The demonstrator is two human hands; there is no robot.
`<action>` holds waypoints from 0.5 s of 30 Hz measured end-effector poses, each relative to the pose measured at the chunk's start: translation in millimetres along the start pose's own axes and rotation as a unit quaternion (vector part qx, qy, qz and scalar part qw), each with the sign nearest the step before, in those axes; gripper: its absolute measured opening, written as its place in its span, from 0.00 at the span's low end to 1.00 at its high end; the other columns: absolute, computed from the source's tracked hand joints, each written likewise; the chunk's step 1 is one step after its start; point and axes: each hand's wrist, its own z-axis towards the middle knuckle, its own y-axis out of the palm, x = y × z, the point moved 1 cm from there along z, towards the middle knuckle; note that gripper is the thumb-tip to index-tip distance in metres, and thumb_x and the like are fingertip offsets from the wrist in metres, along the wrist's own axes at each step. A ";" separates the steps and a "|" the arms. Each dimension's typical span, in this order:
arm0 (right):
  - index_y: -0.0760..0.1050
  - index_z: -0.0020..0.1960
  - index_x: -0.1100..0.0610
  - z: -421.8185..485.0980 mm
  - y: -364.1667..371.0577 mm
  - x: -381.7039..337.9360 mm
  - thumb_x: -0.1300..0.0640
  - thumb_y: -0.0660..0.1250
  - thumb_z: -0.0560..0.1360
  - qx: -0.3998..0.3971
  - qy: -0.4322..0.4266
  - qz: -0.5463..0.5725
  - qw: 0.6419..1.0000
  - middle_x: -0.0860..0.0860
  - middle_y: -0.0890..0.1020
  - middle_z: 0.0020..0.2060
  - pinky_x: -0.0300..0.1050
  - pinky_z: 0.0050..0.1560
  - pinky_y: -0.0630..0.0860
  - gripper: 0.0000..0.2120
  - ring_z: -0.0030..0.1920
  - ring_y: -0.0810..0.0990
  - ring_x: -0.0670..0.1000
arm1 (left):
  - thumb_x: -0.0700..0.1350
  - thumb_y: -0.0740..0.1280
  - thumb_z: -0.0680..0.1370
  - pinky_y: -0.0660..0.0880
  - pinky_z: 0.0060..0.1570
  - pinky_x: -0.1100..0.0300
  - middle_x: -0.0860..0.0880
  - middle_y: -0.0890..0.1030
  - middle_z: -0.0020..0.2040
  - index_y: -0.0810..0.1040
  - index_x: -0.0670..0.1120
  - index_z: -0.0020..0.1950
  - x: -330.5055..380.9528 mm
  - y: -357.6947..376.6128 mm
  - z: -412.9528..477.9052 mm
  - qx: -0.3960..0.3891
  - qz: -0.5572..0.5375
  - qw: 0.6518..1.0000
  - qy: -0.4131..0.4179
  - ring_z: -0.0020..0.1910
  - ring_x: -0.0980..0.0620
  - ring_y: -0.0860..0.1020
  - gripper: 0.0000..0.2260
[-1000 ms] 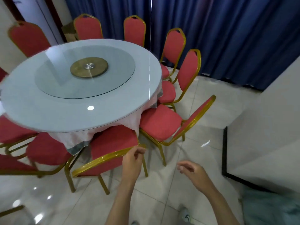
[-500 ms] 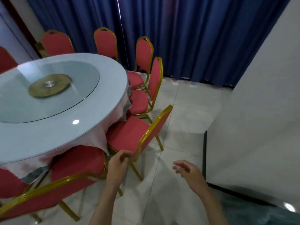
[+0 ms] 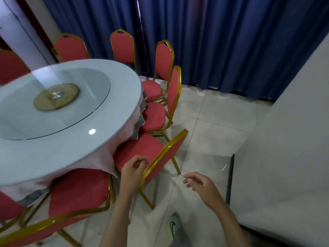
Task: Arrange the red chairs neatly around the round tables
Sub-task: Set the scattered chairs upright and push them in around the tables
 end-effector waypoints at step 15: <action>0.83 0.54 0.44 178.4 -74.1 -41.6 0.57 0.68 0.82 -0.011 -0.026 -0.075 0.997 0.40 0.86 0.50 0.35 0.56 0.77 0.09 0.54 0.83 0.39 | 0.37 0.67 0.81 0.80 0.52 0.57 0.57 0.85 0.47 0.84 0.54 0.51 7.4 64.1 143.6 -0.021 -0.033 0.998 -0.039 0.48 0.55 0.84 0.12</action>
